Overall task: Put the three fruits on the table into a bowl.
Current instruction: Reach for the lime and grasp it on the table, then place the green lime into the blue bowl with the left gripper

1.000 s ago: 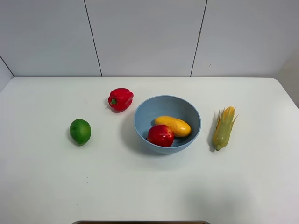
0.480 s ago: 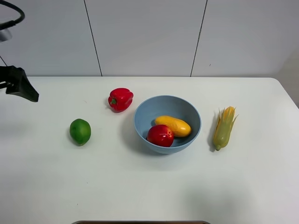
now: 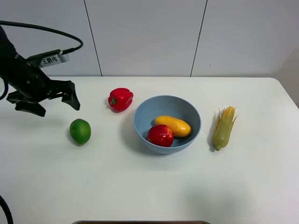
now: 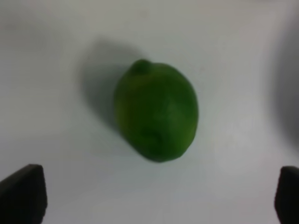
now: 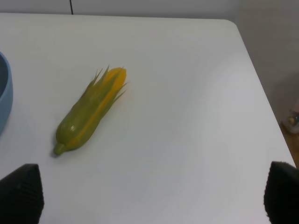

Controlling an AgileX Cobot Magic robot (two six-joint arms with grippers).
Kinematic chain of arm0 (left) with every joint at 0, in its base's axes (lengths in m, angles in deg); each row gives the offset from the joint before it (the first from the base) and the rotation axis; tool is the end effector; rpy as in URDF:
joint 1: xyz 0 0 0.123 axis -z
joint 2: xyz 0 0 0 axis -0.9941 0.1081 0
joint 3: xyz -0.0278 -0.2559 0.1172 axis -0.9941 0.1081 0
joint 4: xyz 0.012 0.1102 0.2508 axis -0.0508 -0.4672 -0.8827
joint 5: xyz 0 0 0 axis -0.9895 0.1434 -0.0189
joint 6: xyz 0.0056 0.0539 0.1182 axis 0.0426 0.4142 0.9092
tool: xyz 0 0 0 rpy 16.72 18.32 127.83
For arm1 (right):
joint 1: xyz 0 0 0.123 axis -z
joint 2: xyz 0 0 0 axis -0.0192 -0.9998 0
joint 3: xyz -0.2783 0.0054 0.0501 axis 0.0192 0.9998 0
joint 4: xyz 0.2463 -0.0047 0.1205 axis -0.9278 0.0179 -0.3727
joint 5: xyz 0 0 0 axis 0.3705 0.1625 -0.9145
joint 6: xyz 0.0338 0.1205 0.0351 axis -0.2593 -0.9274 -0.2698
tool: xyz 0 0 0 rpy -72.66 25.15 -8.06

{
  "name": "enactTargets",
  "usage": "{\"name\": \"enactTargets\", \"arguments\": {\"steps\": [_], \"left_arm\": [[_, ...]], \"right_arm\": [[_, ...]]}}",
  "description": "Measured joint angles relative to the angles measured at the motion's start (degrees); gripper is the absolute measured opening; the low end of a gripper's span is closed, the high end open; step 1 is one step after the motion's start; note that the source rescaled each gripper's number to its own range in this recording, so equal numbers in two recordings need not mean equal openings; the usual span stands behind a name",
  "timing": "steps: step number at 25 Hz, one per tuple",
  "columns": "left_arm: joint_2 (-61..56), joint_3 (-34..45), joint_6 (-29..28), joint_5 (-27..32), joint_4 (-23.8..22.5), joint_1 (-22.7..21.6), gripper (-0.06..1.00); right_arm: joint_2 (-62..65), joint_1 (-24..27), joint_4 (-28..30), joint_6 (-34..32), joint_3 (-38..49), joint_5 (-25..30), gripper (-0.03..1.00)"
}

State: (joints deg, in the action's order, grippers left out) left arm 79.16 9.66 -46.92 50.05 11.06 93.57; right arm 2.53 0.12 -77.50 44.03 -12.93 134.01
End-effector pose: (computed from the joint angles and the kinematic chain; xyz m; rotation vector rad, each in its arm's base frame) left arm 0.3489 -0.0824 0.1698 -0.0335 2.8607 -0.3220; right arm 0.0420 -0.0063 0.2864 0.0338 2.0171 -0.0657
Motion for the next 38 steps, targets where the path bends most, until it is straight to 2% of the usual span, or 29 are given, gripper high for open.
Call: {"name": "enactTargets", "arguments": {"steps": [6,13,23,24,26,28,30,32,33,38], "left_arm": [[6.2,-0.1,-6.0,-5.3,-1.5,4.3,1.0],[12.6,-0.1,-12.8,-7.3,-6.8,5.2,1.0],[20.1,-0.1,-14.4,-10.9,-8.8,5.2,0.98],[20.6,-0.1,-14.4,-11.0,-8.8,5.2,0.91],[21.3,-0.1,-14.4,-11.3,-8.8,5.2,0.67],[21.7,-0.1,-14.4,-11.2,-8.8,5.2,0.37],[21.8,-0.1,-14.4,-11.2,-8.7,5.2,0.17],[21.8,-0.1,-14.4,-11.2,-8.2,5.2,0.03],[21.8,-0.1,-14.4,-11.2,-7.9,5.2,0.01],[21.8,-0.2,-14.4,-11.2,-7.7,5.2,0.0]], "right_arm": [[0.0,0.0,0.0,0.0,0.0,0.0,0.86],[0.0,0.0,0.0,0.0,0.0,0.0,0.86],[0.0,0.0,0.0,0.0,0.0,0.0,0.86],[0.0,0.0,0.0,0.0,0.0,0.0,0.86],[0.0,0.0,0.0,0.0,0.0,0.0,0.86],[0.0,0.0,0.0,0.0,0.0,0.0,0.86],[0.0,0.0,0.0,0.0,0.0,0.0,0.86],[0.0,0.0,0.0,0.0,0.0,0.0,0.86],[0.0,0.0,0.0,0.0,0.0,0.0,0.86],[0.0,0.0,0.0,0.0,0.0,0.0,0.86]]}}
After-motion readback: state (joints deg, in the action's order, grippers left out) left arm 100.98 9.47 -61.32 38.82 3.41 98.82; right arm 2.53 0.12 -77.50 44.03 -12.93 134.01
